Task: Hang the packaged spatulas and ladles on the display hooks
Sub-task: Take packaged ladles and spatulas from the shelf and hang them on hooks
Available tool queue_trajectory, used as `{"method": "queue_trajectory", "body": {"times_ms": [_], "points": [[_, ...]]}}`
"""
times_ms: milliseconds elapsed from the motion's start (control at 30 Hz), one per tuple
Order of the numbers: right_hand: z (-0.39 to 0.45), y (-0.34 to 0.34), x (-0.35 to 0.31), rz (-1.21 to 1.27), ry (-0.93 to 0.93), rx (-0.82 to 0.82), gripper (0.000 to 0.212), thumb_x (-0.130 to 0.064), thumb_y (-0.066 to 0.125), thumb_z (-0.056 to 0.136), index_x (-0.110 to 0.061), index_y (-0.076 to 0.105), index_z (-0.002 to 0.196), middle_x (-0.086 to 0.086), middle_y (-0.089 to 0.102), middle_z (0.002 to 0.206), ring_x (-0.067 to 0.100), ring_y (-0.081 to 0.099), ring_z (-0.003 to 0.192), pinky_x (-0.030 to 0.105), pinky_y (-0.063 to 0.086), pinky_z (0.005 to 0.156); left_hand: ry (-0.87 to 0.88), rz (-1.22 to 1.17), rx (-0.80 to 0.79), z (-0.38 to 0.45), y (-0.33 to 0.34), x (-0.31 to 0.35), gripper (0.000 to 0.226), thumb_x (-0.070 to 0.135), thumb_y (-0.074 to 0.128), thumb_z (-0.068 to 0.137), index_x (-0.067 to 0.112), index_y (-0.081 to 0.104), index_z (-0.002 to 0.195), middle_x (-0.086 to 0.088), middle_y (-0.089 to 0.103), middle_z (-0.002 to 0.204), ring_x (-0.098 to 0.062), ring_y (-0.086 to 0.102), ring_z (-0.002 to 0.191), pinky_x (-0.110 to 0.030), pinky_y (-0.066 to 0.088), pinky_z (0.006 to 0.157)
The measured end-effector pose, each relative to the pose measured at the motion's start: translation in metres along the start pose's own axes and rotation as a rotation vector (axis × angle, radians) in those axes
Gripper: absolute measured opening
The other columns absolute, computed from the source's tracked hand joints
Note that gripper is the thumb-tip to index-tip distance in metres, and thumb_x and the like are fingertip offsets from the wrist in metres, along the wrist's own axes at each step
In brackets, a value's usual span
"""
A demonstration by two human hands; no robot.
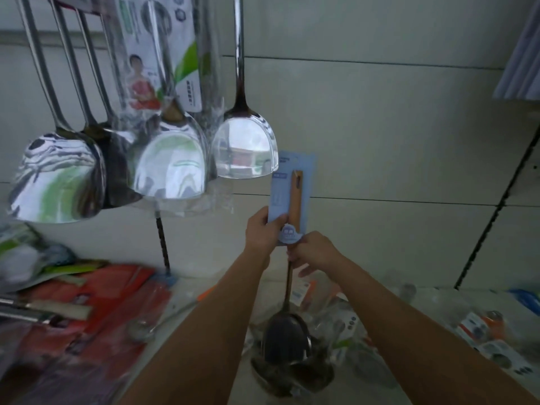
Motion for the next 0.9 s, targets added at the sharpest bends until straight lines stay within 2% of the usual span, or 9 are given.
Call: {"method": "queue_trajectory", "body": {"times_ms": [100,200,300,400,467,633,733,800,900], "points": [[-0.001,-0.007,-0.011,-0.128,-0.084,0.229,0.023,-0.020,0.051,0.083,-0.003,0.066,0.081,0.013,0.070,0.075,0.026,0.067,0.064,0.034,0.056,0.061,-0.007,0.011,-0.021,0.001,0.000,-0.002,0.023,0.001,0.058,0.088,0.002,0.062,0.111,-0.009,0.061,0.095,-0.023,0.060,0.083,-0.026,0.055,0.067],[-0.005,-0.016,-0.026,-0.082,-0.243,0.462,0.022,-0.022,0.047,0.089,-0.014,0.052,0.069,0.006,0.059,0.076,0.023,0.055,0.071,0.029,0.042,0.060,-0.047,0.026,-0.074,0.000,0.002,-0.003,0.017,0.001,0.058,0.088,0.007,0.062,0.103,-0.013,0.064,0.096,-0.034,0.064,0.092,-0.044,0.057,0.078],[-0.008,-0.017,-0.038,0.121,-0.365,0.480,0.018,-0.028,0.052,0.093,-0.013,0.051,0.083,0.001,0.056,0.083,0.016,0.052,0.076,0.024,0.040,0.060,-0.102,0.035,-0.119,-0.005,0.005,0.000,0.016,-0.004,0.053,0.087,0.004,0.061,0.098,-0.013,0.062,0.085,-0.023,0.062,0.073,-0.027,0.056,0.050],[-0.009,-0.021,-0.042,0.093,-0.367,0.502,0.026,-0.038,0.048,0.095,-0.012,0.051,0.094,0.003,0.058,0.092,0.016,0.054,0.082,0.025,0.043,0.068,-0.103,0.169,-0.151,-0.009,0.013,0.003,0.006,-0.001,0.054,0.083,0.003,0.058,0.087,-0.017,0.062,0.088,-0.028,0.060,0.080,-0.030,0.054,0.061],[-0.012,-0.028,-0.045,0.072,-0.317,0.468,0.028,-0.035,0.050,0.095,-0.008,0.054,0.101,0.007,0.060,0.097,0.019,0.054,0.085,0.028,0.042,0.071,-0.100,0.178,-0.153,-0.019,0.018,0.014,0.005,0.007,0.055,0.087,0.004,0.056,0.083,-0.015,0.061,0.084,-0.023,0.059,0.073,-0.022,0.051,0.053],[-0.046,-0.049,-0.065,-0.065,-0.313,0.421,0.024,-0.025,0.059,0.091,-0.004,0.057,0.102,0.012,0.061,0.096,0.026,0.058,0.087,0.037,0.048,0.080,0.008,0.014,-0.161,-0.035,0.029,0.058,0.029,0.008,0.055,0.084,0.001,0.056,0.112,-0.020,0.065,0.104,-0.023,0.065,0.081,-0.022,0.051,0.050],[-0.076,-0.068,-0.087,-0.024,-0.359,0.486,0.021,-0.024,0.061,0.089,-0.007,0.058,0.100,0.009,0.061,0.096,0.024,0.059,0.088,0.035,0.048,0.081,0.055,-0.081,-0.229,-0.054,0.033,0.090,0.018,0.003,0.051,0.088,0.001,0.059,0.104,-0.014,0.063,0.089,-0.011,0.064,0.063,-0.015,0.047,0.042],[-0.094,-0.079,-0.104,-0.024,-0.395,0.514,0.021,-0.024,0.064,0.087,-0.008,0.059,0.098,0.009,0.063,0.098,0.025,0.060,0.091,0.036,0.049,0.084,0.124,-0.090,-0.278,-0.065,0.034,0.113,0.013,0.009,0.050,0.092,0.011,0.062,0.094,-0.009,0.064,0.084,-0.006,0.065,0.061,-0.016,0.051,0.049],[-0.122,-0.091,-0.128,-0.050,-0.450,0.553,0.026,-0.026,0.066,0.086,-0.004,0.060,0.099,0.012,0.064,0.101,0.026,0.061,0.093,0.038,0.050,0.085,0.144,-0.036,-0.287,-0.075,0.027,0.146,0.016,0.019,0.047,0.094,0.020,0.061,0.086,-0.005,0.065,0.090,-0.018,0.062,0.080,-0.031,0.051,0.076]]}}
Point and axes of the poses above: each hand's wrist, its own z-axis towards the middle knuckle, its own y-axis out of the palm, x = y × z, the point moved 2 cm from there along z, towards the middle knuckle
